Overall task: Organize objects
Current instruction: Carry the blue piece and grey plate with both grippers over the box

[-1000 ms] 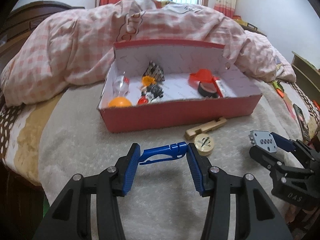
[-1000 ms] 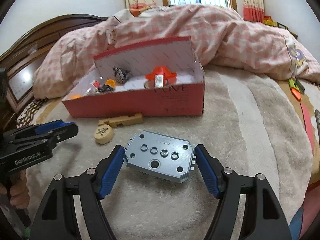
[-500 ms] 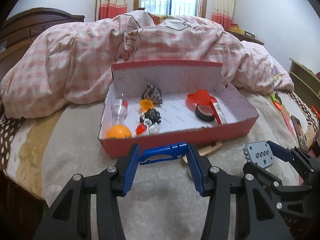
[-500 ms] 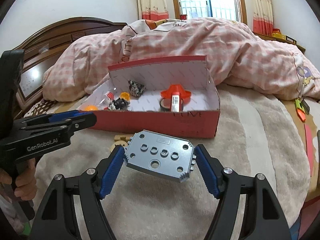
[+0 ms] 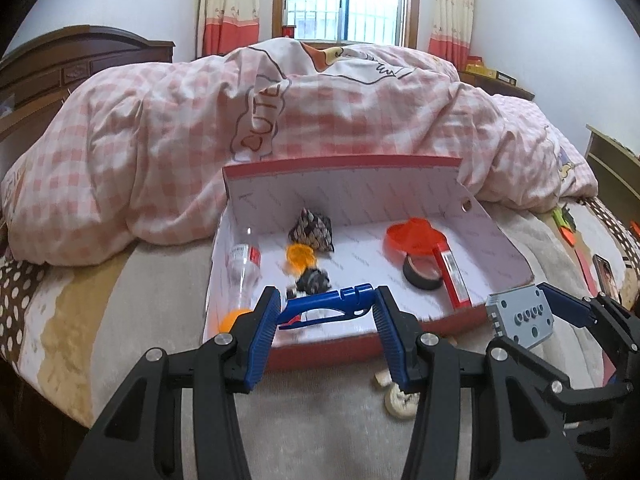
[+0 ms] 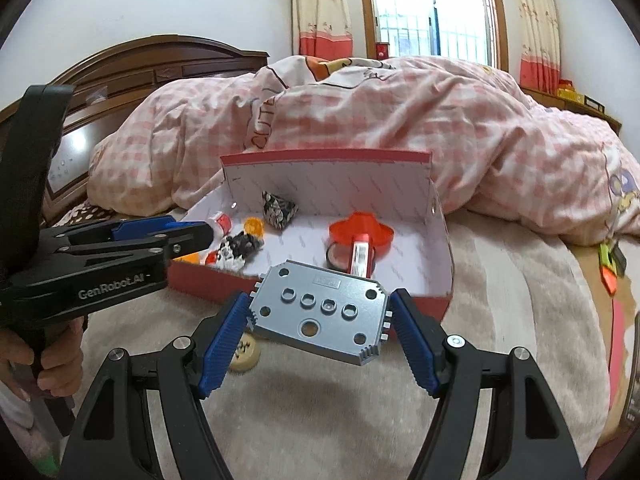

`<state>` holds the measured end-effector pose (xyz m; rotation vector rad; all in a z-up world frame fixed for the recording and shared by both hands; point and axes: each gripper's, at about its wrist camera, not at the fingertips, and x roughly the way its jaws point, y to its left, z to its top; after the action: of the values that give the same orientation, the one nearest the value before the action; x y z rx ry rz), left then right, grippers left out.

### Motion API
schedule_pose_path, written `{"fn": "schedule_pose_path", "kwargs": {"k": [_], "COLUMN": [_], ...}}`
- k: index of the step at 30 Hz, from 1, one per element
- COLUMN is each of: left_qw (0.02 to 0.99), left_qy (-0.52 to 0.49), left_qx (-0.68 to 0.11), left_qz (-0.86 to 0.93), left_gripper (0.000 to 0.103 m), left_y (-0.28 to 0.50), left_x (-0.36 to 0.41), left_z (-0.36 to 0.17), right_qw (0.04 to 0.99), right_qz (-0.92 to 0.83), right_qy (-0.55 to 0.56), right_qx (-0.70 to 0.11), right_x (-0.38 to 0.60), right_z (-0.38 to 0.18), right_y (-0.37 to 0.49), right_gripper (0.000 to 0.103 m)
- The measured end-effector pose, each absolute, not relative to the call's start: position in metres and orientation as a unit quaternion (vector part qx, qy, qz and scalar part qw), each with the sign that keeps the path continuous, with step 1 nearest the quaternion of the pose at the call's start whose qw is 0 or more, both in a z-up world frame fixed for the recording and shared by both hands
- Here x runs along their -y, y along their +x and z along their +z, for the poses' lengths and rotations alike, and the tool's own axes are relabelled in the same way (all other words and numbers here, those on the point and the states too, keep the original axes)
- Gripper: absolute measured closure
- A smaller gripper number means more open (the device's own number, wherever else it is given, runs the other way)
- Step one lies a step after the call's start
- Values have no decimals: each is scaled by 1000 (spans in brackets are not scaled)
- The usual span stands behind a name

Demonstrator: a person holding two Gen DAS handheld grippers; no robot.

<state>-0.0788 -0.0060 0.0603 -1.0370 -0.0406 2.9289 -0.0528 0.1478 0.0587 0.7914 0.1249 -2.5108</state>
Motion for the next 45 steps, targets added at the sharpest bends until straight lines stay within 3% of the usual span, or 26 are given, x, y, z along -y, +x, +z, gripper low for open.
{"fn": "schedule_pose_path", "kwargs": {"k": [21,27,45], "left_qw": [-2,-10,-18], "left_qy": [-370,-386,-460], "left_qx": [18,8,33], "left_qz": [929,922,887], "left_gripper": [55,55,55], "left_y": [-170,-199,-228], "left_x": [11,10,14], "left_z": [57,48,16], "right_qw": [239,231,214], "right_qz": [-912,-905,-872], "right_qy": [329,350,431], "right_qx": [-43,-75,-92], "right_x": [-132,-122,-100], "right_z": [69,64,35], "right_y": [-150,-182,-236], "right_gripper": [29,29,29]}}
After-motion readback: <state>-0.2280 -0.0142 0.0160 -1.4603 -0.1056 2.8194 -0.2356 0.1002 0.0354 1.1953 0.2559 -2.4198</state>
